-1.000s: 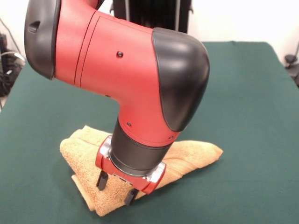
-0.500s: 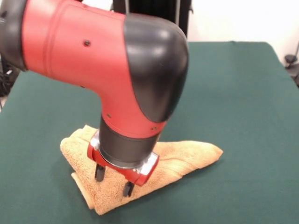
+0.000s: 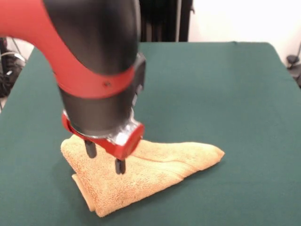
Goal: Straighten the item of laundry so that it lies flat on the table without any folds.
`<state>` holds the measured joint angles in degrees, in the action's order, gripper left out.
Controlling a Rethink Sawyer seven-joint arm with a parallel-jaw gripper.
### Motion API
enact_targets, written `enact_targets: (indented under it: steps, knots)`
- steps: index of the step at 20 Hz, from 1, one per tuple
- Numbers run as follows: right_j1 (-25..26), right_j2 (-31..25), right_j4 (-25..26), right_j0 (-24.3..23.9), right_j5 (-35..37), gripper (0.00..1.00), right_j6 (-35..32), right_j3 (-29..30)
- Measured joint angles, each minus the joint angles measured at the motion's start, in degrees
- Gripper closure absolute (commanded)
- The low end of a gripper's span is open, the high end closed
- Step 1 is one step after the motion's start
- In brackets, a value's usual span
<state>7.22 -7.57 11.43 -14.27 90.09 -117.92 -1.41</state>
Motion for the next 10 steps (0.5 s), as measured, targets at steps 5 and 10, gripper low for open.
enact_targets:
  steps: [5, 10]
  knots:
    - [-2.5, -4.1, 3.9, -0.9, 0.2, 0.00, 0.0, 0.0]
    - [-3.8, -9.4, 14.8, -0.6, 0.3, 0.00, 0.0, -0.1]
